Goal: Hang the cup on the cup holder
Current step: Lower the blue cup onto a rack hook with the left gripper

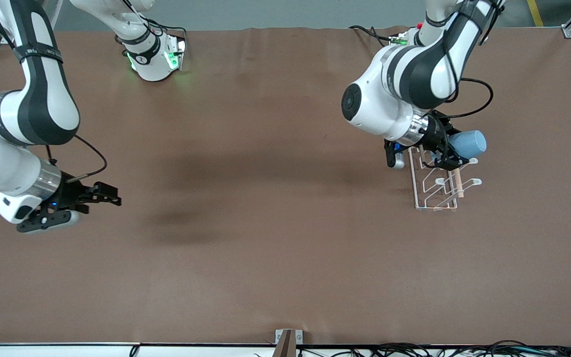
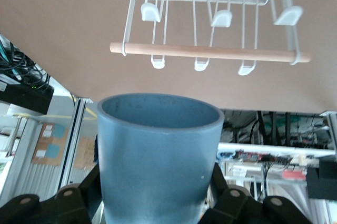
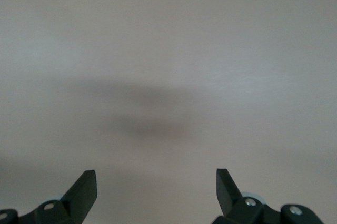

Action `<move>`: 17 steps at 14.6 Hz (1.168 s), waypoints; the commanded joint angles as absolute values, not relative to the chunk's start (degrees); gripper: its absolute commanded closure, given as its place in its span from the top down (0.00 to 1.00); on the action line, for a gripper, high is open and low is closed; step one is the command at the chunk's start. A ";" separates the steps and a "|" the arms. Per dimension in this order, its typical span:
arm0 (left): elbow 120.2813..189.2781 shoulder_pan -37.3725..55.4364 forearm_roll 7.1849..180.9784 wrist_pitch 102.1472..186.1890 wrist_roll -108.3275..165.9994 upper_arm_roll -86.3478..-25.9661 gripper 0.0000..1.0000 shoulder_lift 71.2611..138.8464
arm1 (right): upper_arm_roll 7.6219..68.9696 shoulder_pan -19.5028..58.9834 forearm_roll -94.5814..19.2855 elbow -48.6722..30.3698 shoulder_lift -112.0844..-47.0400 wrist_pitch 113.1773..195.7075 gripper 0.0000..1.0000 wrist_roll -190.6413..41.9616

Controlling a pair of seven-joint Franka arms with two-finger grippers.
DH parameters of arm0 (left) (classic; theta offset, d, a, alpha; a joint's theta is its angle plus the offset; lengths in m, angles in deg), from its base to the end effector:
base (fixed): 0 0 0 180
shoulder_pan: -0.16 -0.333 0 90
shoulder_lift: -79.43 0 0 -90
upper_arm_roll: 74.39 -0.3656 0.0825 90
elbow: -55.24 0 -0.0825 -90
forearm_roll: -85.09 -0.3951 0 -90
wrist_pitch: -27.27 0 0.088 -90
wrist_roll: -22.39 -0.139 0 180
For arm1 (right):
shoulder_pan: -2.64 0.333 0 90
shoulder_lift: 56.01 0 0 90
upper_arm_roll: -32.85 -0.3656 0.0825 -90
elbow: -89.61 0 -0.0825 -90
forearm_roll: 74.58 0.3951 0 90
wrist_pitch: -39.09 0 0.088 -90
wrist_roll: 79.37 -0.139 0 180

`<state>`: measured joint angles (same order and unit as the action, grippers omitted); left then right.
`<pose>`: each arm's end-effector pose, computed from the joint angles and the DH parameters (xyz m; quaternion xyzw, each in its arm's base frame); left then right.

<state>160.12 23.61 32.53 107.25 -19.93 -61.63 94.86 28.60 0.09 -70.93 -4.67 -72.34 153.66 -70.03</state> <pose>0.5332 -0.2285 0.4202 -0.6102 0.6051 0.3270 0.3931 0.6779 0.0210 0.4670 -0.9952 -0.0820 -0.0374 0.0374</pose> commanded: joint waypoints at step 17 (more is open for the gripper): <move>161.06 15.63 13.02 106.81 -8.47 -52.95 0.02 111.42 | 37.15 -0.17 -72.03 8.13 -59.61 126.80 1.00 -89.13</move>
